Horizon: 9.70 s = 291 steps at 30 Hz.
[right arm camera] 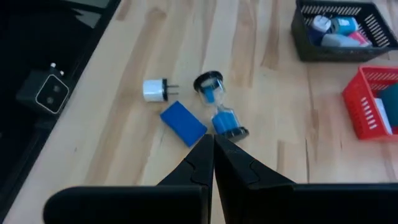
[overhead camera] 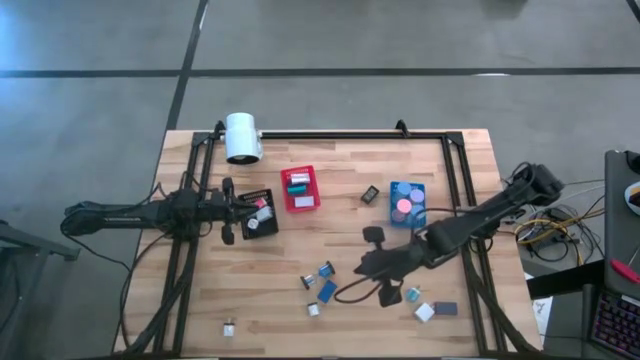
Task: Pick & Place Office items
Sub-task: Put the dark blue digital clock into the red bin
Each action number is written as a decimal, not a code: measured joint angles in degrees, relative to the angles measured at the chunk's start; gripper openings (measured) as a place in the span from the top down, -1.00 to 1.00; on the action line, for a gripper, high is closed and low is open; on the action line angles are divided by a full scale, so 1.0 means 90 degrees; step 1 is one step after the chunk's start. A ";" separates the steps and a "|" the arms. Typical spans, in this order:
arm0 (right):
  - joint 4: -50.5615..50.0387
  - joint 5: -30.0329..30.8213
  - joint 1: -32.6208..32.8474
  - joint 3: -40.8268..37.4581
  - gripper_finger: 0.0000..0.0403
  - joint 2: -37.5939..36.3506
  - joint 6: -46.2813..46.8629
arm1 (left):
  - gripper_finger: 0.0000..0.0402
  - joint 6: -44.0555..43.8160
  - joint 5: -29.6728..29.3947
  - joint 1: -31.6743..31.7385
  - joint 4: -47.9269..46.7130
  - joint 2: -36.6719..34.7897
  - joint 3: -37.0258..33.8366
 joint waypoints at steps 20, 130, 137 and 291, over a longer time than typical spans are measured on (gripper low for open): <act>-0.0288 -0.0805 -0.0027 -0.0243 0.64 0.0125 0.1242 | 0.86 -0.0049 0.0001 0.0002 -0.0104 0.0000 0.0000; 0.0376 -0.2477 -0.1208 0.1619 -0.14 0.3895 -0.3654 | 0.86 0.0188 0.0001 0.0002 -0.0524 0.0012 -0.0004; 0.0671 -0.2634 -0.1224 0.1505 -0.14 0.3893 -0.3886 | 0.86 0.0187 0.0001 0.0002 -0.0523 0.0012 -0.0005; -0.1298 -0.1180 -0.4541 0.3894 0.26 0.4277 -0.2054 | 0.86 0.0055 -0.0026 0.0002 -0.0507 0.0146 -0.0024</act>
